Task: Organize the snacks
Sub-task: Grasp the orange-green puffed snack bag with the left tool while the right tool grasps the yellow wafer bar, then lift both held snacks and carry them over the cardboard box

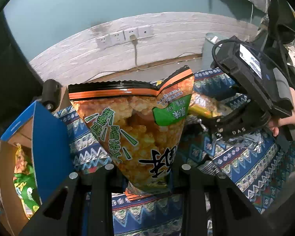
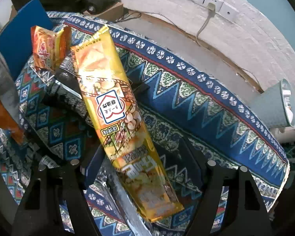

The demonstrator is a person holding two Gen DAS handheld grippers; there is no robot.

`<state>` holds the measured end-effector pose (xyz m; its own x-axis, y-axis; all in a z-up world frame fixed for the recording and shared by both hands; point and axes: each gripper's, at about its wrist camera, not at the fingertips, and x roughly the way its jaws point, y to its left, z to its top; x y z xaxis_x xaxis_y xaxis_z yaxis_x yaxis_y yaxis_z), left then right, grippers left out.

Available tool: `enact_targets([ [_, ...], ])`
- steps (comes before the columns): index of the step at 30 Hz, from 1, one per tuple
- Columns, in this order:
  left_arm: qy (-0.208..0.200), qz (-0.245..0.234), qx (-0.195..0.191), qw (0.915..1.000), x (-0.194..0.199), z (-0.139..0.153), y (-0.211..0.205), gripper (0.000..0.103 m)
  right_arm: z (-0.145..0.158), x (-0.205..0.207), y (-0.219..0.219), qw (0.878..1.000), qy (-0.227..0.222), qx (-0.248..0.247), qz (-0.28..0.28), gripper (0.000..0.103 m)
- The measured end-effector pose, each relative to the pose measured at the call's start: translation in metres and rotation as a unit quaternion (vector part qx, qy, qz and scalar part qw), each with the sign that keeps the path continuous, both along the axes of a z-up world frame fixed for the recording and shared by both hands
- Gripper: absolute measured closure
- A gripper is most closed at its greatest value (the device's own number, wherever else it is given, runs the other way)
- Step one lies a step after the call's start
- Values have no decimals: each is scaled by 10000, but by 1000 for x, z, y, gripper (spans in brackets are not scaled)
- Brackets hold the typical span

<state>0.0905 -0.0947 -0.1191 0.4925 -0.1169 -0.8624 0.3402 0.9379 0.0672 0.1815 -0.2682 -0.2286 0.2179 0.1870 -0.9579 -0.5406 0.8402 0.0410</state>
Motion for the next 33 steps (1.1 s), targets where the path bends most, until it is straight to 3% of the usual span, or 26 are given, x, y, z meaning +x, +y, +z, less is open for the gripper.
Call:
enact_targets([
  [3,-6,76,14,10000,-1,2,9,73,-8,3,1,9999,121,-6,22,60],
  [7,-40,110,8,9999,-3,6,16,73,-6,-1,3,9999,-24,-34,95,71],
  [24,-403,202,215,9988,-21,32,24,73,38,-25,-7,9986,-284,-115,-423,72],
  [33,-601,212,366,9973,-32,46,24,73,72,-49,-9,9968,-459,141,-632,72],
])
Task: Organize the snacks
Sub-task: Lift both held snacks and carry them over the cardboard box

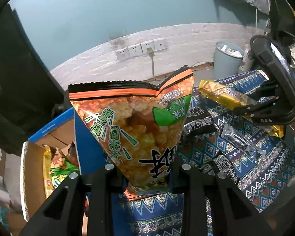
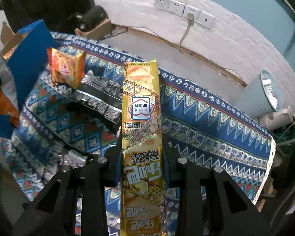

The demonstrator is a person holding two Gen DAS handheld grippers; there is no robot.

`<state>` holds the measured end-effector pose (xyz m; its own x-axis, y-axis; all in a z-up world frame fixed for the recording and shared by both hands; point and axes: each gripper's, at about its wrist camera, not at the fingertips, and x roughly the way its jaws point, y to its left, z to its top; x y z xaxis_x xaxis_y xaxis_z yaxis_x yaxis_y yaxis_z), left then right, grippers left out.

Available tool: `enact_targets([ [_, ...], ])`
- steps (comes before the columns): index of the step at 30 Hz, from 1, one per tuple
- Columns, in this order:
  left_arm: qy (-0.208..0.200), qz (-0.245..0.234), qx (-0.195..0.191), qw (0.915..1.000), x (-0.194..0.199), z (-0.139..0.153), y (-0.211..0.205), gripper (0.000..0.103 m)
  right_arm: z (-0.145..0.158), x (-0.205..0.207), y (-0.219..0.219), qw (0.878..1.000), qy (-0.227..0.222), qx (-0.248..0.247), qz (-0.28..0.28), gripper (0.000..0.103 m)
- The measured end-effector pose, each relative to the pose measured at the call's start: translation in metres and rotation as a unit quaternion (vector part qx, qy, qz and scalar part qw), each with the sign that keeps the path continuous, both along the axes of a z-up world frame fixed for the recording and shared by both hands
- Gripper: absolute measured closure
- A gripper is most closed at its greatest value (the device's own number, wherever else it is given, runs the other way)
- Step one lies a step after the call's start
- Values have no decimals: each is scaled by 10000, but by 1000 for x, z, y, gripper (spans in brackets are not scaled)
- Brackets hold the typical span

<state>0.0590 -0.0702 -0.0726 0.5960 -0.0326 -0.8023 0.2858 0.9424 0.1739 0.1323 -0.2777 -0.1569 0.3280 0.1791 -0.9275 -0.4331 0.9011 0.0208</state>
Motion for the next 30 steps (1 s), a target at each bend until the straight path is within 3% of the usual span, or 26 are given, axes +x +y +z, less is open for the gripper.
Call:
enact_targets([
  [14,-295,-2,182,9994,-14,30,4,73,62,-16,9,9987,-271,416,-97,72],
  [30,-516,359,212,9978,-20,62,53,73,104,-27,46,9962,-504,706,123,72],
])
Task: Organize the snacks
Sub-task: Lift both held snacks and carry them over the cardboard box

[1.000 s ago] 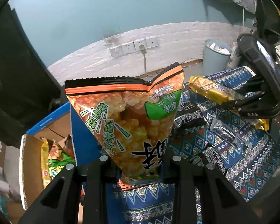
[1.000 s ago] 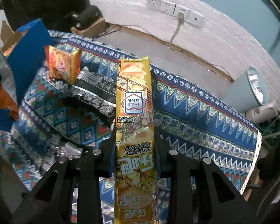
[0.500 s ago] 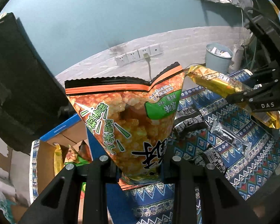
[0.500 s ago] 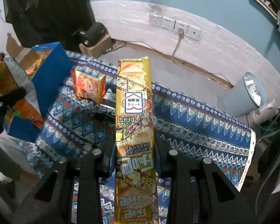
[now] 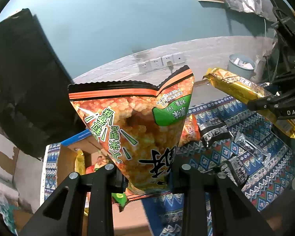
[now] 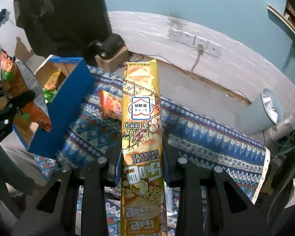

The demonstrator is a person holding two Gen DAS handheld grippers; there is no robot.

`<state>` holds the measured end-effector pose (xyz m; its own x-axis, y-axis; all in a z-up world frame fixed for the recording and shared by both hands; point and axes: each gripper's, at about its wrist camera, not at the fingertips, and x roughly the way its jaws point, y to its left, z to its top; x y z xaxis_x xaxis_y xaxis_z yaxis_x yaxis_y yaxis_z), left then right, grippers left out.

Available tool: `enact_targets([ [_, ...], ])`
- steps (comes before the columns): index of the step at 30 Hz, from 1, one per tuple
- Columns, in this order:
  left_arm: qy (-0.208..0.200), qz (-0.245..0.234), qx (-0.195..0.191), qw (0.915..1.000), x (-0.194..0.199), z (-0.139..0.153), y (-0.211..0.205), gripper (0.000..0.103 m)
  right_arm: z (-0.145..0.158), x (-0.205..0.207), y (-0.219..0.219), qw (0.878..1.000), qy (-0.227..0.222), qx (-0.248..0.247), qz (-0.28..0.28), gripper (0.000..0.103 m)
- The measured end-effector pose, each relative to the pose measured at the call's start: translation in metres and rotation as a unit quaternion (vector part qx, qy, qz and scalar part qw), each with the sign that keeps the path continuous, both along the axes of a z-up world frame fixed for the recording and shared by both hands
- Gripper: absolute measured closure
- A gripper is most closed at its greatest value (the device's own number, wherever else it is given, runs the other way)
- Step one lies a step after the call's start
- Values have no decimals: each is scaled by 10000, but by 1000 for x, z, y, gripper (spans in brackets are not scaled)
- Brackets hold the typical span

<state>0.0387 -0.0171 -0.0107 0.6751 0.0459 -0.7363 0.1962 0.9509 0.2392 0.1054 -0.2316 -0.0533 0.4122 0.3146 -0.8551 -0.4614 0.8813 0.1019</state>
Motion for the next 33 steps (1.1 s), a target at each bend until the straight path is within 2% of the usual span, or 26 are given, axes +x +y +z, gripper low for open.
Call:
enact_targets([
  [11,-99,287,72,9995,-7,0,40,73,20,-2,60,9989,-89,147,444,72],
  [20,-65,711,-32,9974,-13,-7,87,73,26,-1,116,9965,-66,209,806,72],
  [30,110,1213,-58,9925,-11,-25,141,73,24,2,187,9923,27,171,1224,72],
  [33,122,1307,47,9913,-11,-27,154,73,21,3,208,9909,61,143,1335,72],
])
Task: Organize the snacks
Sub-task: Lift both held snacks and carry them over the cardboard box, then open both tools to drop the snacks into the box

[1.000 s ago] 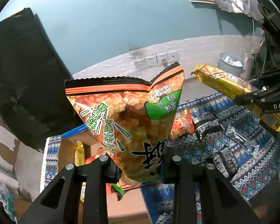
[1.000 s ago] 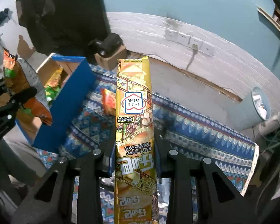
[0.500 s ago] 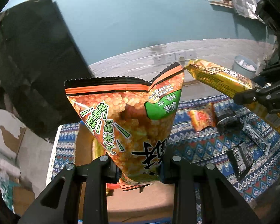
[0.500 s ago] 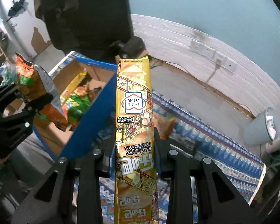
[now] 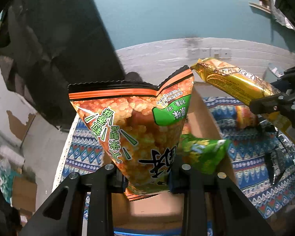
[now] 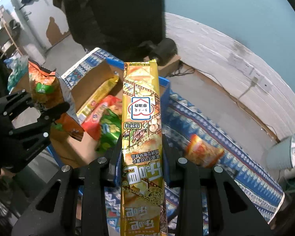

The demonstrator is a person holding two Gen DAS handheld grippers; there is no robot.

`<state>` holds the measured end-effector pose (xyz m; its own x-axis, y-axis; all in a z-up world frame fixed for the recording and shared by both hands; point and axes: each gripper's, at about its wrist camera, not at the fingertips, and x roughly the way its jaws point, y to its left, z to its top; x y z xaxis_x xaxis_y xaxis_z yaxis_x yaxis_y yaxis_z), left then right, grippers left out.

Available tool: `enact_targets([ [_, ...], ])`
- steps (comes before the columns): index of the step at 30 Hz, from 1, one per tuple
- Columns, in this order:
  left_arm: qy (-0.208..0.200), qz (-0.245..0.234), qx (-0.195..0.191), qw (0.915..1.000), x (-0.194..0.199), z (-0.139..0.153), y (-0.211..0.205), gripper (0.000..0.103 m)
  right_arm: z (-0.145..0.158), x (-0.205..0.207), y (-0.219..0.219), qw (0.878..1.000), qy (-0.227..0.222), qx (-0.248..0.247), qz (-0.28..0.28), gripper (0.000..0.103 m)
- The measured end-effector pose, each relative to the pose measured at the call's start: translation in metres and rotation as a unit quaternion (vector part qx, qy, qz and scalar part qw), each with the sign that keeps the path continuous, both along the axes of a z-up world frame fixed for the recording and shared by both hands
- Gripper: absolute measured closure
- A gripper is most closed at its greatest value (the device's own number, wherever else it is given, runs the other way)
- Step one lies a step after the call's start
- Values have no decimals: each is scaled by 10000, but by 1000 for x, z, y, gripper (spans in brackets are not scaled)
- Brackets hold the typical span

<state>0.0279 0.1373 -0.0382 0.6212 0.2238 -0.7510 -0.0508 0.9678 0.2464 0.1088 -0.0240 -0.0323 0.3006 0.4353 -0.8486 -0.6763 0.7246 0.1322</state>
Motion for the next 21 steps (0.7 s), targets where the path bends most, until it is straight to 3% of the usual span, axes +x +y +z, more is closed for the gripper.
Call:
enact_targets([
  [14,224,440,-8,9988,2,-20,47,73,-24,9,69,9992,267,-101,265,72],
  [21,272,436,-52,9987,3,-25,52,72,-30,12,91,9986,459,-20,272,72],
])
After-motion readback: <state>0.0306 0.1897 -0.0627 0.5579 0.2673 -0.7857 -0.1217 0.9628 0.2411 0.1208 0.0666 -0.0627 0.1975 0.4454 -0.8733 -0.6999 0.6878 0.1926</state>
